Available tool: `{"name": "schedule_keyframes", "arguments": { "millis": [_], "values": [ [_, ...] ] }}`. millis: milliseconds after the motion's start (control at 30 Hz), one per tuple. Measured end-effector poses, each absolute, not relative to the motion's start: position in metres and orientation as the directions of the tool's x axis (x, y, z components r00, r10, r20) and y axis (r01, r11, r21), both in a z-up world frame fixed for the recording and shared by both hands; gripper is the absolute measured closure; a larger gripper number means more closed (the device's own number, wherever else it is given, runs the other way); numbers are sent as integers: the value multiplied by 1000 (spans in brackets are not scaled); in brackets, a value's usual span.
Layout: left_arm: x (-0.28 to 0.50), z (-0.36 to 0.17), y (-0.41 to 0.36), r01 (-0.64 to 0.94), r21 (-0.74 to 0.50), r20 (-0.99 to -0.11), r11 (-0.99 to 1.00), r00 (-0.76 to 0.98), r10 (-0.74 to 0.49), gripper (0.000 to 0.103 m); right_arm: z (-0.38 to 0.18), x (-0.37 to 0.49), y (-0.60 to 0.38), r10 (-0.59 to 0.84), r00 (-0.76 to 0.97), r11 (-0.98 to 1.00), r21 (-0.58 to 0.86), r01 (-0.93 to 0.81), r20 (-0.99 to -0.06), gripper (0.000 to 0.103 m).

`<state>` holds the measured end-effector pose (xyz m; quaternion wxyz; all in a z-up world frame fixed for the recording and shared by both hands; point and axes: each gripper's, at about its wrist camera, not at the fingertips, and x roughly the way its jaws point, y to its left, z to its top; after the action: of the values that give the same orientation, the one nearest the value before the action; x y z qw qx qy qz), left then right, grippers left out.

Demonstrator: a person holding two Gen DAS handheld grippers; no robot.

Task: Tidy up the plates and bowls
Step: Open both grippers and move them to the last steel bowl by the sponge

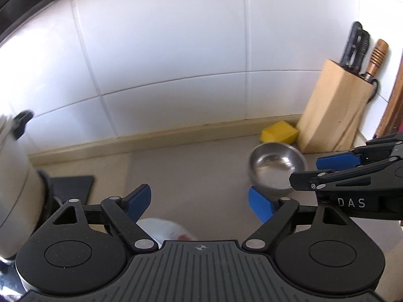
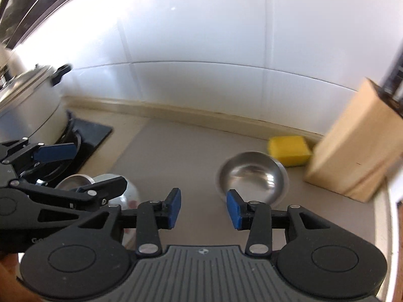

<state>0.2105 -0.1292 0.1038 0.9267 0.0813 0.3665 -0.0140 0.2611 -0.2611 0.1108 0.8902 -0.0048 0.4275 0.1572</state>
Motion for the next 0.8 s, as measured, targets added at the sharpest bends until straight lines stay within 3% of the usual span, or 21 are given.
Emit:
{"name": "schedule_keyframes", "arguments": {
  "millis": [400,800],
  "values": [
    [233,92,-194,124,137,-684,983,729,4,18,103,265,-333,168,637,985,104,-137,-752,81],
    [263,74,-213,68,106,-694,992,720,25,18,82,293,-367,159,618,987,142,-77,-770,81]
  ]
}}
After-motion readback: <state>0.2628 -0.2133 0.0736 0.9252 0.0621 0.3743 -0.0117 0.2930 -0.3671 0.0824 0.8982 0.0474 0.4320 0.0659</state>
